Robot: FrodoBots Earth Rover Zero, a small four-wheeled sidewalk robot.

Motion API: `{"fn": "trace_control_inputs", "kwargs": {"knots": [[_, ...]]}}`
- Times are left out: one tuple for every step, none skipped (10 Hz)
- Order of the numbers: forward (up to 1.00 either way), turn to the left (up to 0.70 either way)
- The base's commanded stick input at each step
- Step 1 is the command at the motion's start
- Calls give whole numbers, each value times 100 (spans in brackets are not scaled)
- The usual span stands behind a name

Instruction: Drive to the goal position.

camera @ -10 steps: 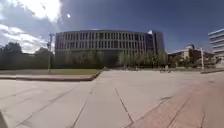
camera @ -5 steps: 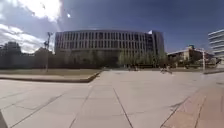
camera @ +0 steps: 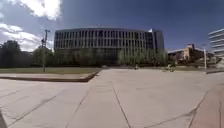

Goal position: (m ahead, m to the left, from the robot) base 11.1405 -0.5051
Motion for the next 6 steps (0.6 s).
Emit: {"fn": "trace_control_inputs", "kwargs": {"knots": [[70,-1],[70,-1],[70,-1],[70,-1],[70,-1],[70,-1]]}}
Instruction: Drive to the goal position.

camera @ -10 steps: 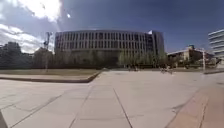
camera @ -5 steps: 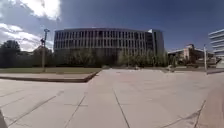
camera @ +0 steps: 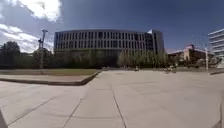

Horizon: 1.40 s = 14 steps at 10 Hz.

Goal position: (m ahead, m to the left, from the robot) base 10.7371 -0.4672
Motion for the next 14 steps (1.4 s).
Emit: {"fn": "trace_control_inputs", "kwargs": {"knots": [[70,-1],[70,-1],[70,-1],[70,-1],[70,-1],[70,-1],[70,-1],[70,-1],[70,-1],[70,-1],[70,-1],[70,-1],[70,-1],[70,-1]]}}
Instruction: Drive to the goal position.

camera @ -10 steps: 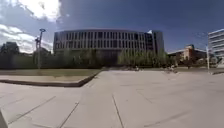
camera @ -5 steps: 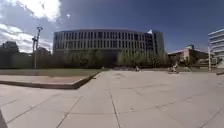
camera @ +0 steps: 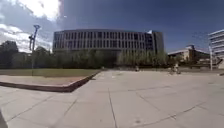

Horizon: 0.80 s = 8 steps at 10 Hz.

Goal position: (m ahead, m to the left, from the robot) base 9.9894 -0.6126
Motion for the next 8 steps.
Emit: {"fn": "trace_control_inputs", "kwargs": {"knots": [[70,-1],[70,-1],[70,-1],[70,-1],[70,-1],[70,-1],[70,-1],[70,-1]]}}
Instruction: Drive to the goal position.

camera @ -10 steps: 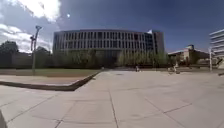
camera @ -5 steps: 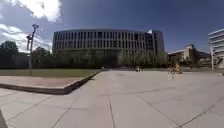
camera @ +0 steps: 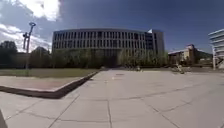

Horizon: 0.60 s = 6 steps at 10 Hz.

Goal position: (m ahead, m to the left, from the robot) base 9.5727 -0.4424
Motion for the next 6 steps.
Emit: {"fn": "trace_control_inputs", "kwargs": {"knots": [[70,-1],[70,-1],[70,-1],[70,-1],[70,-1],[70,-1]]}}
